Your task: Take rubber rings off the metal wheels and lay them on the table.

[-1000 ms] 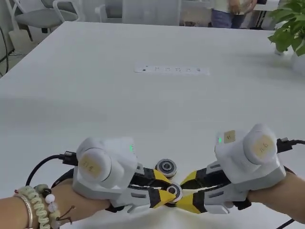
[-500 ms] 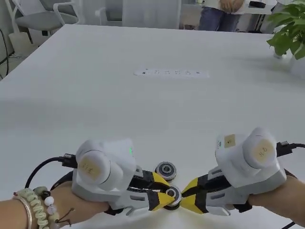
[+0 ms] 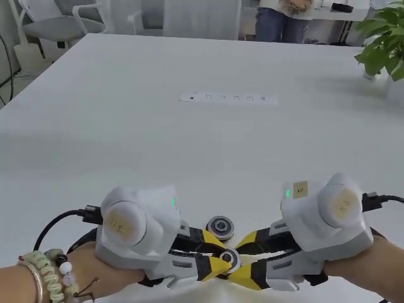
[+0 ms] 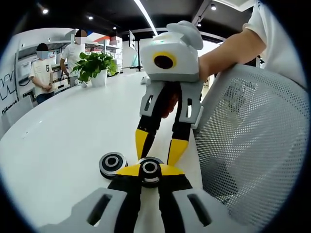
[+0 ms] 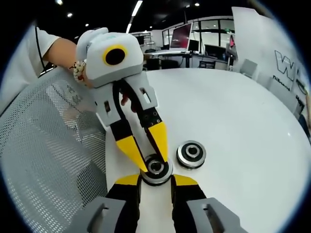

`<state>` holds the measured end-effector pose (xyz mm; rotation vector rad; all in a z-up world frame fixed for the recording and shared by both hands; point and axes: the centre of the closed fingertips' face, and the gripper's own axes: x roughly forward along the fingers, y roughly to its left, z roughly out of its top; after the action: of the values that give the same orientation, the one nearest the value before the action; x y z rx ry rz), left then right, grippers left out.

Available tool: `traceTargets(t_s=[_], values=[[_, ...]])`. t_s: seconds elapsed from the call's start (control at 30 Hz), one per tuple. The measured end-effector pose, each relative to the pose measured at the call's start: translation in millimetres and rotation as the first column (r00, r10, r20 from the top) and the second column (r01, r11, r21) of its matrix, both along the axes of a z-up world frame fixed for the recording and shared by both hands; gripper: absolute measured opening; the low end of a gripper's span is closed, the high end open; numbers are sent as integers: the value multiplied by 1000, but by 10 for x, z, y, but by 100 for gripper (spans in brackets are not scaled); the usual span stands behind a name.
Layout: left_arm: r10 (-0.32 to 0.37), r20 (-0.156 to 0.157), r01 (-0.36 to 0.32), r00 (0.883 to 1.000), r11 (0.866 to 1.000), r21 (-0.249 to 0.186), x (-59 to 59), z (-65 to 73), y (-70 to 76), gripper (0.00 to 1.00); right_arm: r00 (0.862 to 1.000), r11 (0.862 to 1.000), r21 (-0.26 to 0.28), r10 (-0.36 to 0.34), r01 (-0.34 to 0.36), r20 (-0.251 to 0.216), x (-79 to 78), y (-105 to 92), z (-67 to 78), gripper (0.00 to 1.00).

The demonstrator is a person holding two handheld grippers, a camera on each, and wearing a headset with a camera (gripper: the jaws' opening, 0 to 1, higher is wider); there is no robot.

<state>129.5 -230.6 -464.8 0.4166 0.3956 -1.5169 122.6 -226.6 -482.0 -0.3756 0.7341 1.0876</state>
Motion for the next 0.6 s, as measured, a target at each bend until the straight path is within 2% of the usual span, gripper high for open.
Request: traceTargets(t_s=[0.2, 0.23, 0.27, 0.3, 0.4, 0.53, 0.6], values=[[1, -3, -1, 1000, 1000, -2, -2, 0, 1, 7, 1000, 1000, -21, 16, -16, -3, -27, -47, -18, 16], [1, -2, -1, 1000, 1000, -1, 1, 0, 4, 7, 1000, 999, -41, 21, -21, -5, -36, -82, -38, 7], [2, -4, -2, 1000, 1000, -2, 1, -1, 7, 7, 1000, 996, -86, 12, -12, -2, -35, -170, -86, 0], [3, -4, -3, 1000, 1000, -3, 2, 0, 6, 7, 999, 1000, -17, -13, 13, -31, -37, -110, -55, 0], [5, -3, -5, 1000, 1000, 1, 4, -2, 6, 7, 1000, 999, -41, 7, -7, -3, -17, -104, -56, 0], [6, -4, -6, 1000, 1000, 1, 9, -2, 4, 7, 1000, 999, -46, -18, 18, -16, 8, -121, -49, 0], [8, -5, -8, 1000, 1000, 2, 13, -1, 3, 7, 998, 998, -49, -52, 50, -36, 33, -133, -50, 0]])
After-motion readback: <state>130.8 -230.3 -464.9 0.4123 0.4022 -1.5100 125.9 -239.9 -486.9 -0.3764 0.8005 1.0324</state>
